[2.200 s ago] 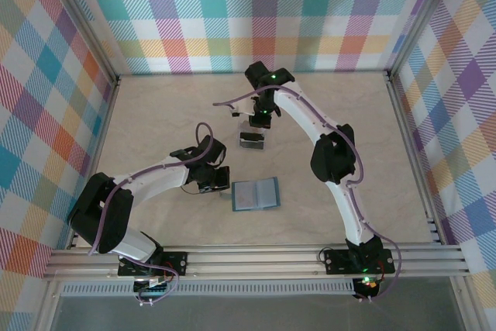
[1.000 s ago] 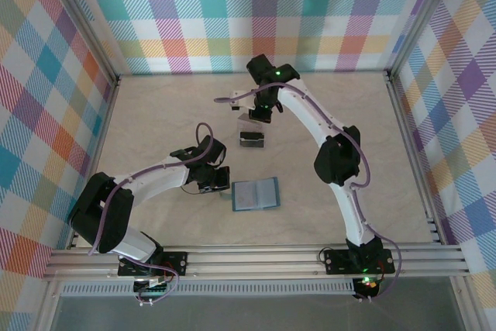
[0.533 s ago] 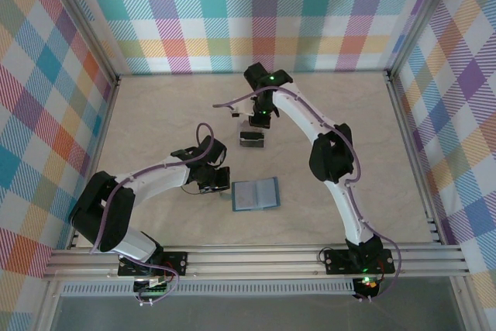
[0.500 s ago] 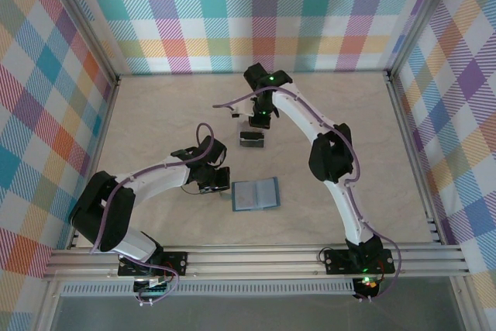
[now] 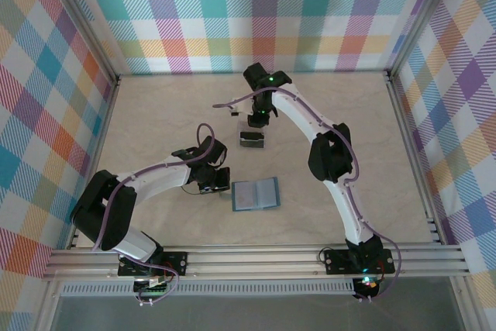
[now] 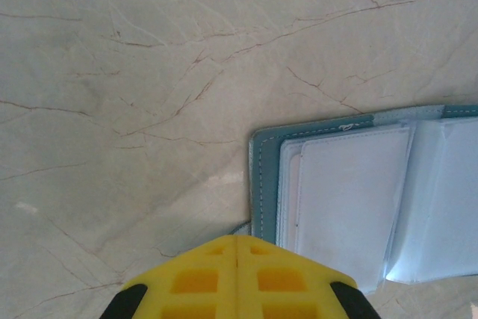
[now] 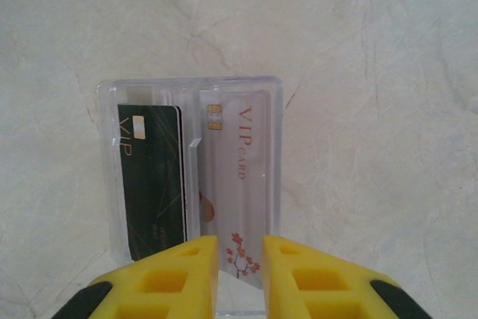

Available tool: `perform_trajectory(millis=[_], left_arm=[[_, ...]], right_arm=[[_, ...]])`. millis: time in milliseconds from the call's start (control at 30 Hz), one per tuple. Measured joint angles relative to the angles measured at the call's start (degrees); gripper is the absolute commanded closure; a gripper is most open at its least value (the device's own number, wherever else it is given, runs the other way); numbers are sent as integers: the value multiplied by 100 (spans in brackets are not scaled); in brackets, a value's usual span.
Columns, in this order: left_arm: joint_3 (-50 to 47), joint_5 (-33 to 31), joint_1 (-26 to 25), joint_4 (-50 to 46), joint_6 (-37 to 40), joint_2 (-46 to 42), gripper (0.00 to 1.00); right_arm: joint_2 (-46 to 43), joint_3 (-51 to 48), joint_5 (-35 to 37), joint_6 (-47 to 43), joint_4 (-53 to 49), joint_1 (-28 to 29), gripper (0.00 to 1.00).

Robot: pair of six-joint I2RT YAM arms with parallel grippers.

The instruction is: Take the credit cards out of the card holder

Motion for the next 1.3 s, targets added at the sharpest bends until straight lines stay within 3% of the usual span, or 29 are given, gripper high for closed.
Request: perform_trajectory(millis=[200, 367, 600, 900, 1133, 1300], left_arm=[[0, 48, 0, 2, 0, -2, 96], [0, 223, 0, 7, 2, -2, 96], [70, 439, -9, -17, 111, 76, 97], [280, 496, -13, -234, 295, 195, 97], [680, 490, -87, -636, 483, 195, 96], [822, 492, -186, -896, 638, 232, 96]], right_arm=[[-7, -26, 11, 280, 188, -11, 73], [-369, -717, -131, 1071, 680, -11, 68], [-1370, -1845, -345, 3073, 1392, -11, 70], [-3034, -4334, -1156, 5910, 2575, -11, 77], [-3523, -5582, -1714, 7455, 2968, 94, 78], [-3624, -5921, -2031, 8216, 3051, 229, 81]])
